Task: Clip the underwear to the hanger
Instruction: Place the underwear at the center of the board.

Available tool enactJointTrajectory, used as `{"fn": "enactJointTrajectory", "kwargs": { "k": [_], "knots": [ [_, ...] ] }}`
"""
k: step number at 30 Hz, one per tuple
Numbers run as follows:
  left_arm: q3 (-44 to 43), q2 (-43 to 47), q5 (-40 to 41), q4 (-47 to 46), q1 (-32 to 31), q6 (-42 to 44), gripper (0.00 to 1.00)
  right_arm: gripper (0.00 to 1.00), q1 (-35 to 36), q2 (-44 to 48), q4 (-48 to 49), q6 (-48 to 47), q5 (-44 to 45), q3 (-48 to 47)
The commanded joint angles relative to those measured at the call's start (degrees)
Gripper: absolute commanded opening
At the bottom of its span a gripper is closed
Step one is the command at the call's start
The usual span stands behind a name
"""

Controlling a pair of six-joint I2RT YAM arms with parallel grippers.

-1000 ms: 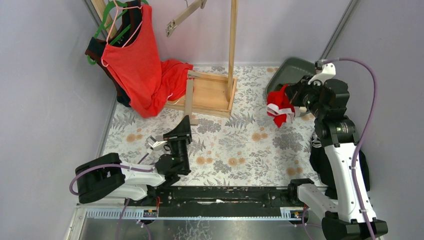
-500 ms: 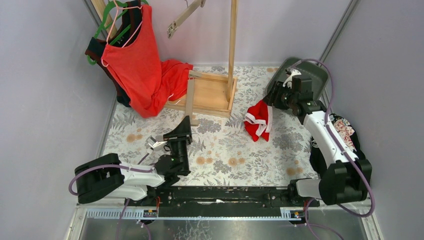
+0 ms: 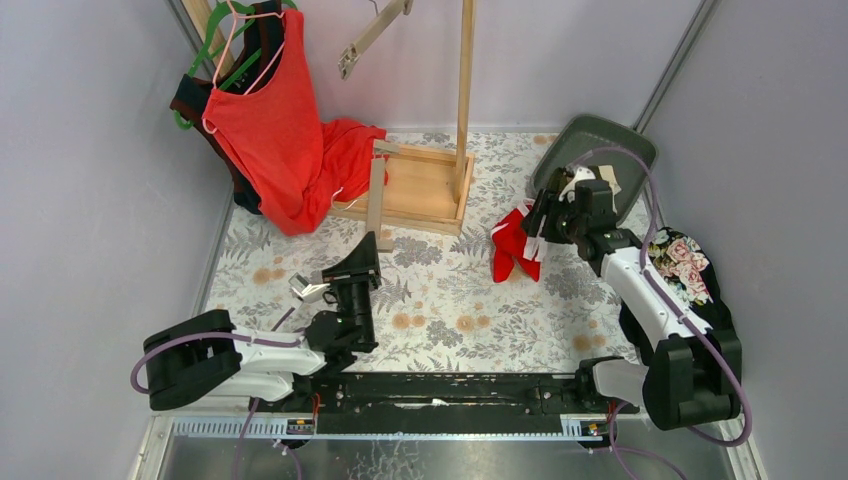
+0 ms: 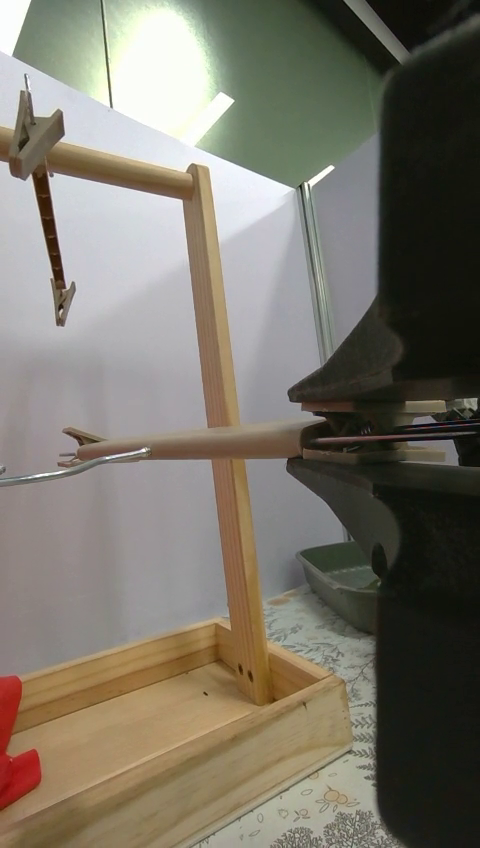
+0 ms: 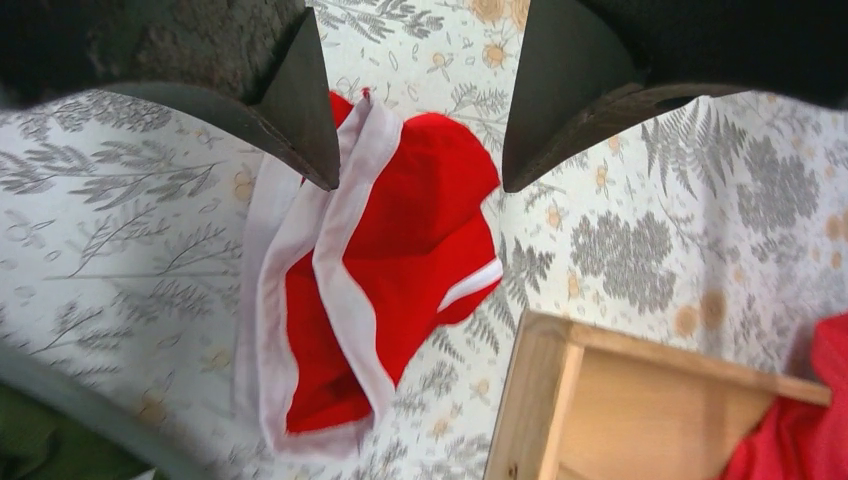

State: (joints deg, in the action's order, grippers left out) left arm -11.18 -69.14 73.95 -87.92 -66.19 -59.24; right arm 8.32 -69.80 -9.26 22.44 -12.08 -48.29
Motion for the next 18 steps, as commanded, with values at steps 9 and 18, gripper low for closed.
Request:
{"fn": "enactJointTrajectory", "kwargs": {
  "k": [9,18],
  "knots": [
    [-0.4,-1.4,1.9,-3.5,-0.4,1.0,0.00,0.66,11.9,0.6,1.3,0.1,5.2,2.7],
    [0.4,-0.6,2.2,-3.5,-0.3,1.0,0.00,0.66,24.4,-2.3,-7.3,3.0,15.7,1.0]
  ]
}}
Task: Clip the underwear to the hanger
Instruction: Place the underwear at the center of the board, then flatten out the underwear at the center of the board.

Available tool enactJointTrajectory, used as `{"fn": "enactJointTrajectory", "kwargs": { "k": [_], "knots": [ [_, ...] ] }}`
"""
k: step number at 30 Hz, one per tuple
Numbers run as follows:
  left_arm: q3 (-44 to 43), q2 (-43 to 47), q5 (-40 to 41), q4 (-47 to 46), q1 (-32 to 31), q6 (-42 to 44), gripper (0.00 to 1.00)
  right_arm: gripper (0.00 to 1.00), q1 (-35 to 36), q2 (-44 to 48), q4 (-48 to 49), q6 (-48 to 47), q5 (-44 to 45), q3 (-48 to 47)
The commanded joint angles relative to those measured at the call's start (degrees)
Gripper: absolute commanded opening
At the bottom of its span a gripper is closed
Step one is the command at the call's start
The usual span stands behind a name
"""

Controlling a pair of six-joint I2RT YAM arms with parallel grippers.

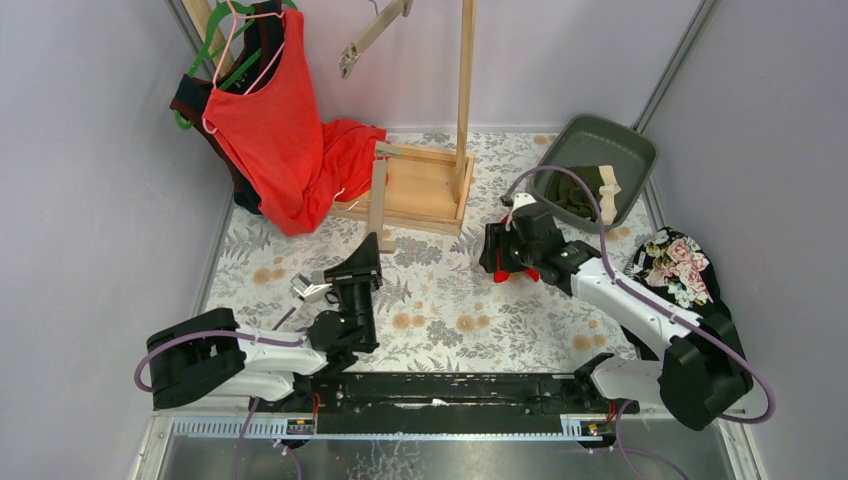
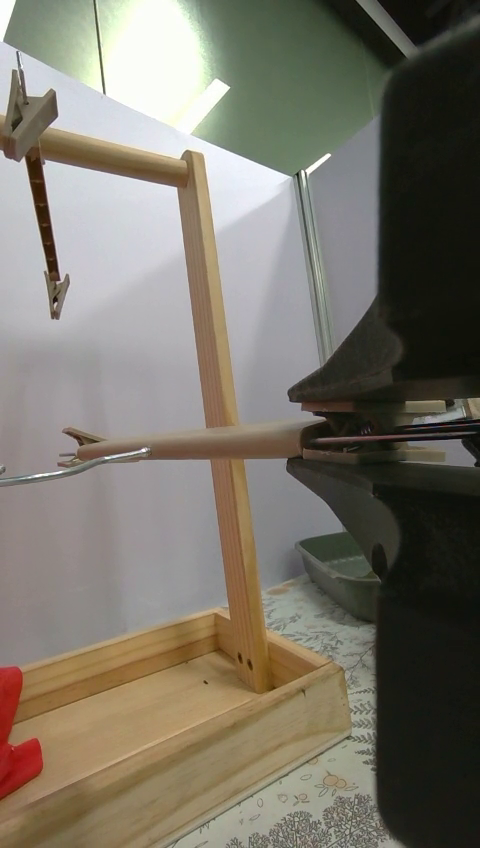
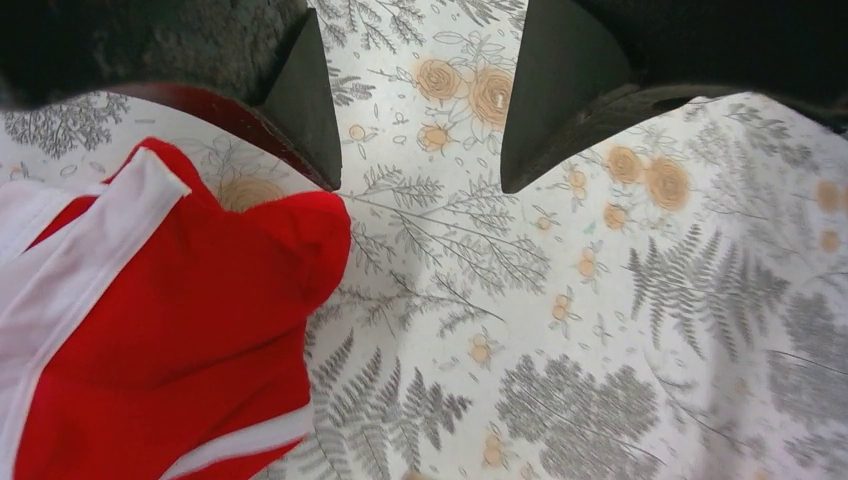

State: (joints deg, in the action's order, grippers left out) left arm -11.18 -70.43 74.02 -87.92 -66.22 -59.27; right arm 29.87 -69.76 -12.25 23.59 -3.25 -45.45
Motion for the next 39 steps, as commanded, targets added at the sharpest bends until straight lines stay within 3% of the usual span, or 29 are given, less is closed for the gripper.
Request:
{"fn": "enactJointTrajectory", "kwargs": {
  "k": [1,6,20,30,36,39],
  "knots": [
    [0.5,0.7,2.1,-3.5,-0.3,0.9,0.00,0.67,3.6,-3.7,-5.8,2.2,8.1,-2.5],
    [0.9,1.3,2.3,-3.5,-0.4,1.1,0.00,0.67,6.2,-9.0,-12.6,5.6,15.0,-6.3],
    [1.5,1.3,3.2,-3.5,-0.3,0.8,0.00,0.69,6.6,-19.6,-10.0,6.8,16.7,-10.0],
    [1.3,0.0,3.7,-3.6,-0.3,0.1,0.00,0.66,6.8,-24.4,-13.9,9.4,23.6,-14.2],
    [1.2,-0.3,3.9,-3.6,-0.3,0.2,0.00,0.46,6.8,-25.1,-14.8,10.0,26.0,-14.2],
    [1.2,-0.3,3.9,-3.6,-0.2,0.1,0.00,0.23,6.8,-24.8,-14.7,10.2,26.4,-13.6]
  ]
}}
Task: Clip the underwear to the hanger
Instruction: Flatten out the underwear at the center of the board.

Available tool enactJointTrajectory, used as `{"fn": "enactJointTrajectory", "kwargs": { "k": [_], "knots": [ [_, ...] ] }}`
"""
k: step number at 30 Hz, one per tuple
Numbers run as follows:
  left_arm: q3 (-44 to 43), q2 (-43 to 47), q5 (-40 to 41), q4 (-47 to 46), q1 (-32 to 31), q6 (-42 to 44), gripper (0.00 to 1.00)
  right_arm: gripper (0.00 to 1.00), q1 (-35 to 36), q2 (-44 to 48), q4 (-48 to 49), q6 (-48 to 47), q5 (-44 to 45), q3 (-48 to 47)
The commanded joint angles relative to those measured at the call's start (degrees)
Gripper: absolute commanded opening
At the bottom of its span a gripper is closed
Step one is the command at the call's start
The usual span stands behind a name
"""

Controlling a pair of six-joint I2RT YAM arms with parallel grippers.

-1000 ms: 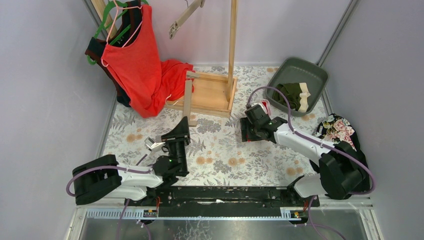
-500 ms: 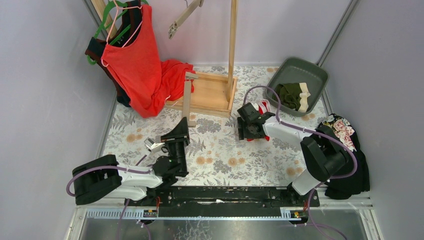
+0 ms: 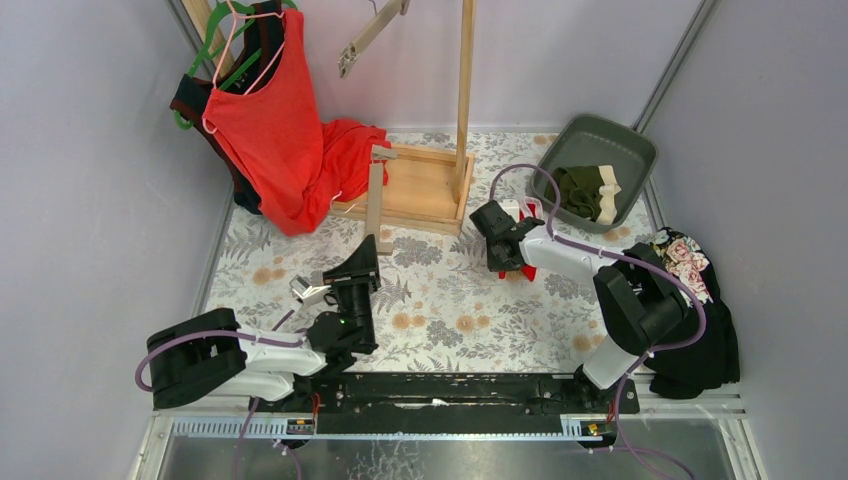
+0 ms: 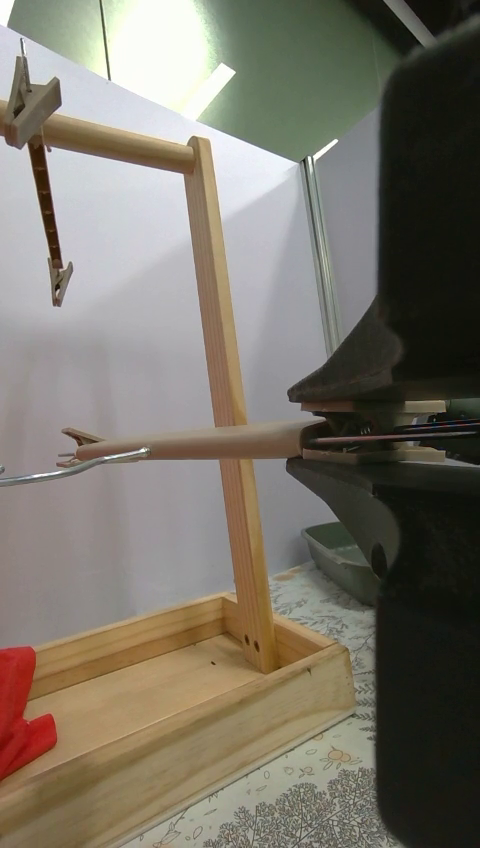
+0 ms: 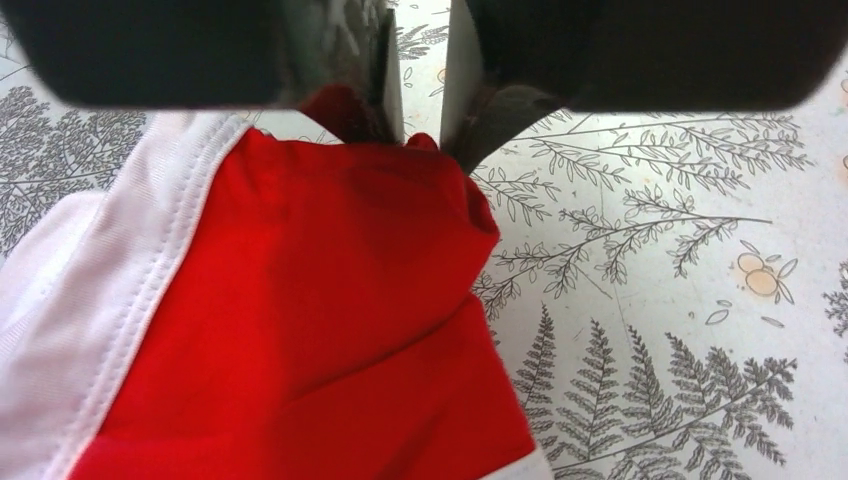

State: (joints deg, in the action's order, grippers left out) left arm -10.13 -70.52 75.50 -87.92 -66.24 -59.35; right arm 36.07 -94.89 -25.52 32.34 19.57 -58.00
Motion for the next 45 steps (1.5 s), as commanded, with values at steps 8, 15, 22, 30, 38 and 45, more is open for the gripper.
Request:
{"fn": "enactJointTrajectory", "kwargs": {
  "k": [8,15,22,30,38,45],
  "knots": [
    [0.1,-0.4,2.1,-3.6,-0.2,0.3,0.00,0.00,0.2,13.5,6.6,0.0,-1.8,3.7],
    [0.1,0.1,2.2,-3.6,-0.3,0.7,0.00,0.04,-8.1,28.0,13.7,-2.1,-13.9,-1.5],
    [0.3,1.0,2.5,-3.6,-0.2,1.5,0.00,0.00,-15.3,25.1,16.0,-1.8,-22.7,-14.5],
    [0.6,1.8,3.4,-3.6,-0.2,2.4,0.00,0.00,-23.2,16.8,23.3,6.2,-32.3,-24.8],
    [0.4,1.2,3.2,-3.6,-0.3,2.3,0.00,0.00,-28.0,14.5,34.7,16.6,-34.6,-25.2],
    [0.7,1.2,3.7,-3.6,-0.2,2.1,0.00,0.00,-28.0,27.1,16.2,12.3,-20.1,-14.3]
  ]
}}
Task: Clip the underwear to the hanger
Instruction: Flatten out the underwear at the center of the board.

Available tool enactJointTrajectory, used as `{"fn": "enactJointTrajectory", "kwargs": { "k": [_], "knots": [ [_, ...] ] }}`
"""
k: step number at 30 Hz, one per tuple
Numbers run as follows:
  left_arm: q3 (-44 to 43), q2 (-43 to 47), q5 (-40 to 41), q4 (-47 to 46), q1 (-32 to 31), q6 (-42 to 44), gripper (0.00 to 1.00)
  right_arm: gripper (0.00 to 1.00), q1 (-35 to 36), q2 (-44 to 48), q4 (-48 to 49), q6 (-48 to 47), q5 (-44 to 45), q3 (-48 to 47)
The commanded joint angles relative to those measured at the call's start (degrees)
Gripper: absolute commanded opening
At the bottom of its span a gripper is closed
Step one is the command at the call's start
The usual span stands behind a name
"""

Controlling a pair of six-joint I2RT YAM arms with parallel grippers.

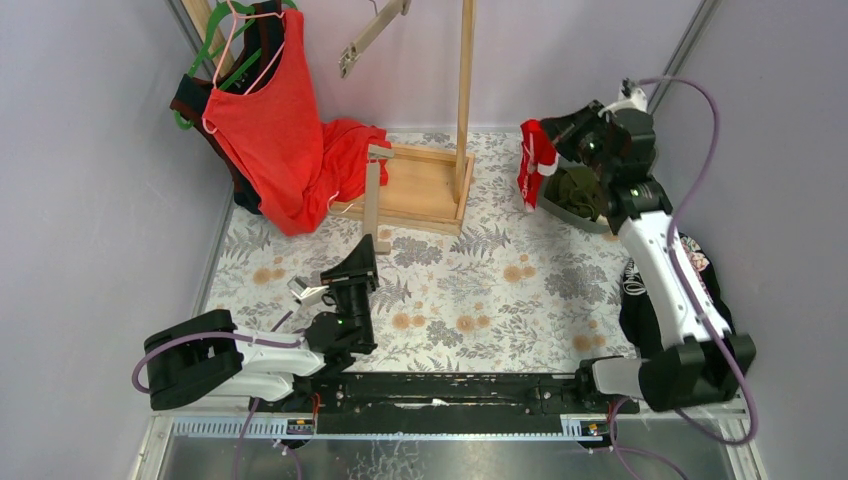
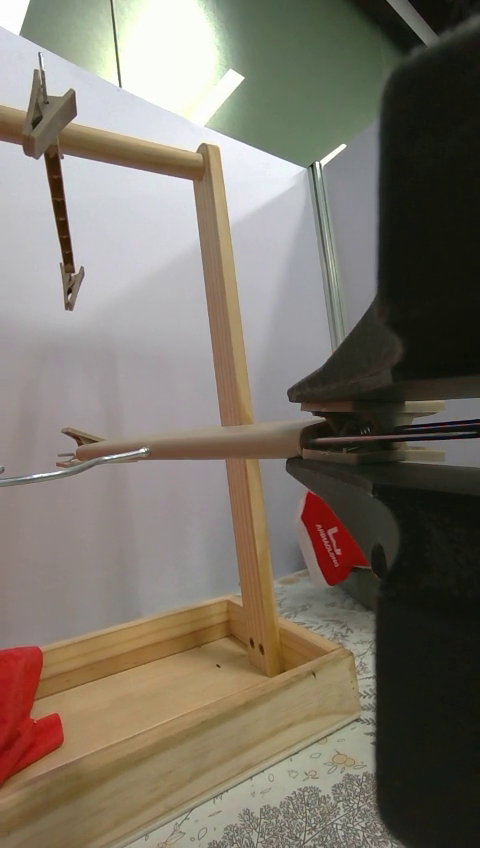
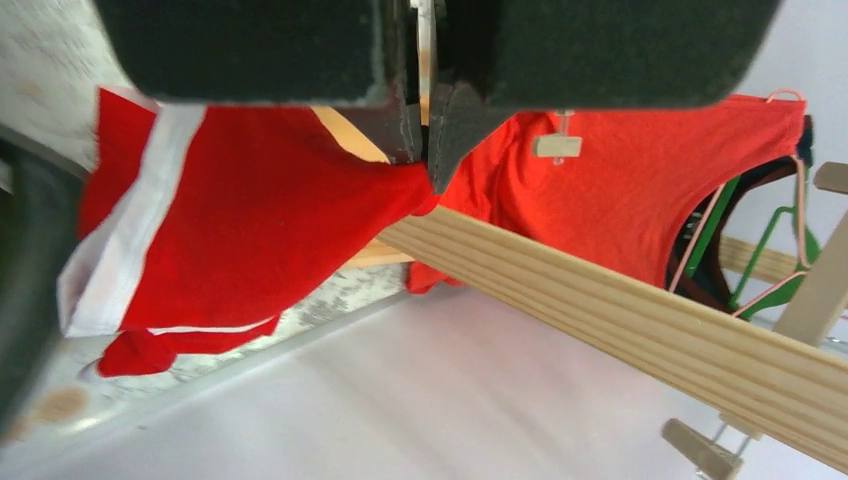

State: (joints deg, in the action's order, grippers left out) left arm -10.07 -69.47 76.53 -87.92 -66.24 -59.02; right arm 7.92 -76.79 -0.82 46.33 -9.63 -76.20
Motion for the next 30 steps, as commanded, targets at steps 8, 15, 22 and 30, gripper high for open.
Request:
{"fn": "enactJointTrajectory", "kwargs": {
  "k": [8,15,22,30],
  "knots": [
    [0.5,-1.0,2.1,-3.6,-0.3,0.8,0.00,0.00,0.1,18.9,-7.6,-3.0,9.0,16.7],
    [0.7,0.1,2.5,-3.6,-0.2,1.0,0.00,0.00,0.2,20.8,20.4,9.0,13.2,28.8],
    [1.2,1.9,3.4,-3.6,-0.3,2.6,0.00,0.00,1.4,7.7,39.7,17.7,13.8,25.2],
    [1.0,2.0,4.0,-3.7,-0.3,3.3,0.00,0.00,3.4,4.7,49.1,16.5,19.6,22.0]
  ]
}}
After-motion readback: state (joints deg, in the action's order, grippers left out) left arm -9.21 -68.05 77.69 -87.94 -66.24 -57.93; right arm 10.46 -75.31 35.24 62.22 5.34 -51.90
